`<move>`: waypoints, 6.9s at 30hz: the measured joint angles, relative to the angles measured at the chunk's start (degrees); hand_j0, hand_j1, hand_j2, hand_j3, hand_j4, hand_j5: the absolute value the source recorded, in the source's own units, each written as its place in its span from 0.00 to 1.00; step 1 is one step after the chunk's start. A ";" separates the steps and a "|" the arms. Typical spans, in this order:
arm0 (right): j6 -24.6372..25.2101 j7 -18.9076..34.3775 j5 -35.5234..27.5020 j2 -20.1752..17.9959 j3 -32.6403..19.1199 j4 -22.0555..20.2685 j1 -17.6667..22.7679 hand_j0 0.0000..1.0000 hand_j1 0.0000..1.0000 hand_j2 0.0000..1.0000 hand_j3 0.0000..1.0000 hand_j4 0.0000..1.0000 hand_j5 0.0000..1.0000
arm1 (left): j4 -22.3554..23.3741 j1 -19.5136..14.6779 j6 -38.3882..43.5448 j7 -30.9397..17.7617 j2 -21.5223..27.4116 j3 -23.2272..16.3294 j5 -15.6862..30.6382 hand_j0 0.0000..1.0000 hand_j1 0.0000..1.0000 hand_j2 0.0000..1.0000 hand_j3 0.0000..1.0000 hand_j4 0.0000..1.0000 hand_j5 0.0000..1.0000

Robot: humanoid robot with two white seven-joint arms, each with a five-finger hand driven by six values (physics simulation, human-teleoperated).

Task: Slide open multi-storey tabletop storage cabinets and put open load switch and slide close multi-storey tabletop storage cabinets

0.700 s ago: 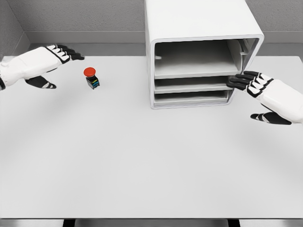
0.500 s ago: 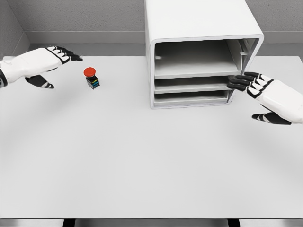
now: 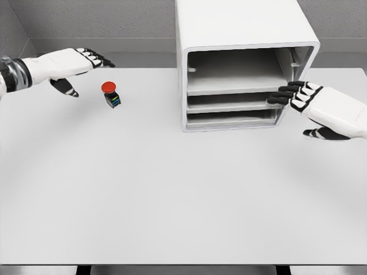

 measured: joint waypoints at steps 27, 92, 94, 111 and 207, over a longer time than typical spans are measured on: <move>-1.41 5.15 -0.53 9.87 21.47 10.84 -23.12 0.91 0.91 0.91 0.91 0.91 0.91 | 15.85 -7.82 0.00 -0.07 -10.35 -6.92 -1.36 0.92 0.92 0.92 0.92 0.92 0.92; 0.05 8.53 3.61 11.79 21.87 14.84 -22.24 0.99 0.99 0.99 0.99 0.99 0.99 | 19.61 -7.29 -0.02 -0.80 -12.83 -8.05 -1.39 0.54 0.54 0.54 0.54 0.54 0.54; 0.00 8.52 3.45 11.04 21.79 13.85 -21.80 0.99 0.99 0.99 0.99 0.99 0.99 | 19.51 -7.29 -0.02 -0.78 -12.75 -8.02 -1.31 0.54 0.54 0.54 0.54 0.54 0.54; -0.08 8.30 1.91 3.72 16.92 2.71 -13.54 0.99 0.99 0.99 0.99 0.99 0.99 | 18.84 -7.73 -0.03 -0.79 -12.27 -7.94 -1.23 0.55 0.55 0.55 0.55 0.55 0.55; -0.06 8.15 -11.86 -28.33 20.36 1.24 -19.52 0.53 0.53 0.53 0.53 0.53 0.53 | -36.90 -1.23 -0.02 -0.70 7.31 -7.91 5.28 0.55 0.55 0.55 0.55 0.55 0.55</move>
